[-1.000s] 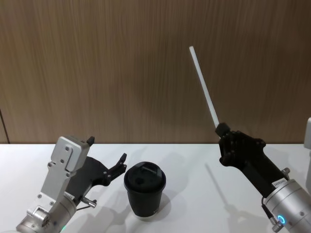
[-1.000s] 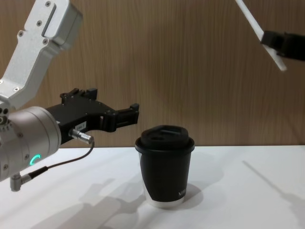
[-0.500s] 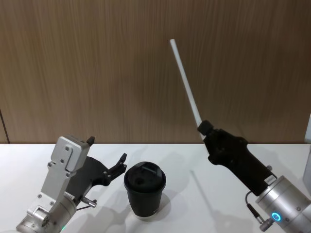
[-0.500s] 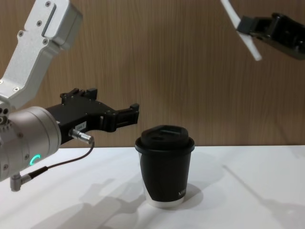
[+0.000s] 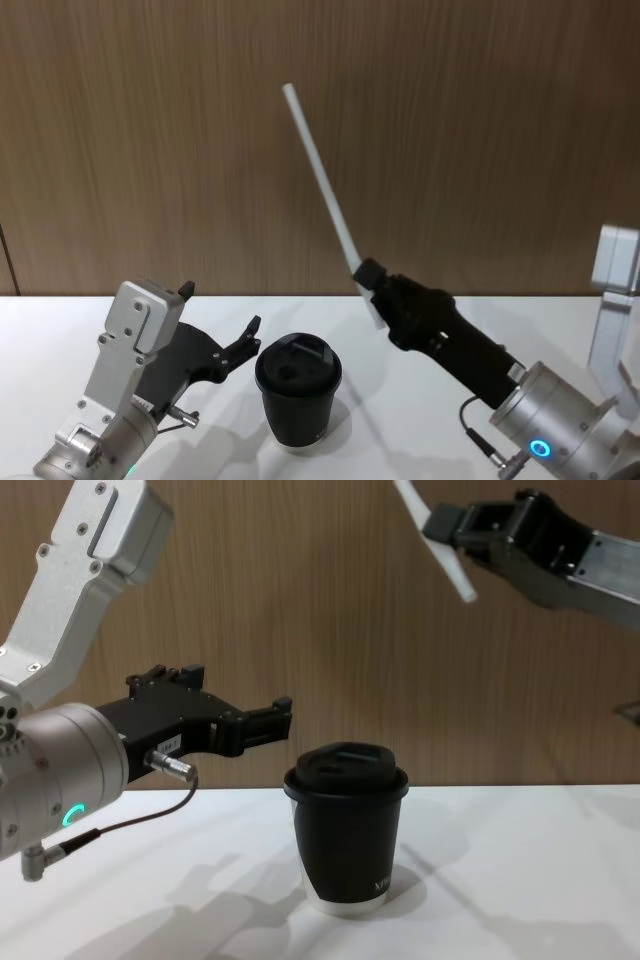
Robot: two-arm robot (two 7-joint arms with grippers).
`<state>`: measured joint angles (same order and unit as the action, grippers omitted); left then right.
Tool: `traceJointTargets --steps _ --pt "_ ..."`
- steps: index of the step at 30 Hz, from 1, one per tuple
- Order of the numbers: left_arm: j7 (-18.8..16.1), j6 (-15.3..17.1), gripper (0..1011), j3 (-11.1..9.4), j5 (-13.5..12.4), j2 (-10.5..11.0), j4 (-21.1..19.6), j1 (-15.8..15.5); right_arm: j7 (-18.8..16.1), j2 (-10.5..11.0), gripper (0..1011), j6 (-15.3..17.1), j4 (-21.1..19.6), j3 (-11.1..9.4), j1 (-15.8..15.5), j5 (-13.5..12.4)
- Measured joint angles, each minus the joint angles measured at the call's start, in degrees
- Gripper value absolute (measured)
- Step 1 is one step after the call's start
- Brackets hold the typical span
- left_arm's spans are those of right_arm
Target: Pick up the straw with one hand, pass it to the other hand, and insert it into the cup.
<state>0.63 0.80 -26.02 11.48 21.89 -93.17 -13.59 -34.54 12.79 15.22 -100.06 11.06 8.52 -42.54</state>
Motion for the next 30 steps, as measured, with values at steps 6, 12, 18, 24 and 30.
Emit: traceJointTargets --steps 6,12,18,24,30 --pt "0.0 0.0 1003 0.0 0.0 0.0 0.0 0.0 -1.7 -0.3 0 0.4 1.0 1.1 0.6 -1.6" --pt "0.1 0.0 1003 0.1 0.0 0.0 -0.1 0.1 -2.7 -0.5 0 0.6 1.5 1.8 1.0 -2.6" --pt "1.0 -0.1 1003 0.8 1.0 0.0 -0.6 0.5 -3.3 -0.6 0 0.7 1.9 2.3 1.2 -3.2" --pt "3.2 0.0 1003 2.1 3.8 0.4 -2.2 1.2 -3.7 -0.7 0 0.8 2.1 2.5 1.3 -3.5" --pt "5.7 0.4 1003 3.4 6.5 1.3 -4.3 1.9 -3.9 -0.7 0 0.8 2.2 2.7 1.4 -3.8"
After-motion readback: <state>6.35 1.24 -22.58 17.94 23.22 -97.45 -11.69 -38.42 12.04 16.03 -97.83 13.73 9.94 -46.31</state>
